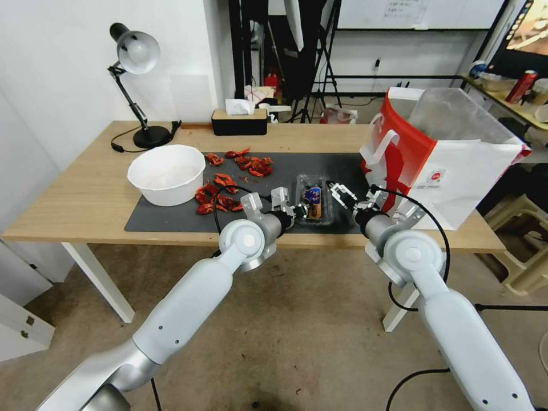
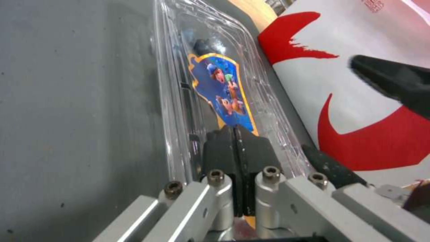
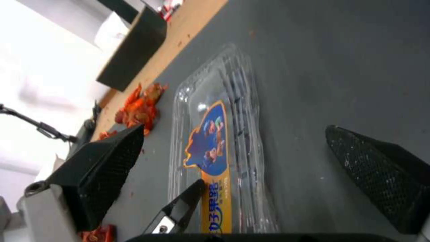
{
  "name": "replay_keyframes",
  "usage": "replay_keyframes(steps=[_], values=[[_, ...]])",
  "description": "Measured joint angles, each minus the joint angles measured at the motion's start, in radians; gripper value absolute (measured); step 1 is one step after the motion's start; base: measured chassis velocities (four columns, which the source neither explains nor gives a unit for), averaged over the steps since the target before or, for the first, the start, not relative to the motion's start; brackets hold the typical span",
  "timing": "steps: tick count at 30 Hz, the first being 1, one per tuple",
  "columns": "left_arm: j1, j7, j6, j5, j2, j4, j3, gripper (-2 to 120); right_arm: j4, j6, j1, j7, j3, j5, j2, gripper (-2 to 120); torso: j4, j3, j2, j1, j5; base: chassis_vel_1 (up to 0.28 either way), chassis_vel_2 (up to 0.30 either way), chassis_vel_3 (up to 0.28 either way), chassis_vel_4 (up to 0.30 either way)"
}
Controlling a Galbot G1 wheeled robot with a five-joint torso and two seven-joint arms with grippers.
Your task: Close the takeout container lid, then place the container into the takeout bag.
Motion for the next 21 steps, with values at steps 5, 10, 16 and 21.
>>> replay_keyframes(steps=[5,10,16,21], values=[[0.002,0.001,-0.004,0.0,0.002,0.0,0.0,0,-0.033,-0.033,0.045,0.024,-0.019,0.024,0.009,100,0.0,0.0,0.0,0.0,-0.0001,0.0,0.0,0.0,0.0],[0.007,0.002,-0.007,0.0,0.002,-0.001,-0.005,0,-0.082,-0.088,0.107,0.05,-0.042,0.063,0.011,99,0.0,0.0,0.0,0.0,-0.0001,0.0,0.0,0.0,0.0],[0.008,0.002,-0.008,0.0,0.004,-0.003,-0.009,0,-0.102,-0.24,0.159,0.158,-0.054,0.158,0.012,81,0.0,0.0,0.0,0.0,-0.0002,0.0,0.0,0.0,0.0],[0.015,0.0,-0.012,0.001,0.002,-0.007,-0.011,0,-0.115,-0.274,0.171,0.203,-0.055,0.182,0.02,66,-0.0003,0.0,0.0,0.0,-0.0006,0.0,0.0,0.0,0.0]])
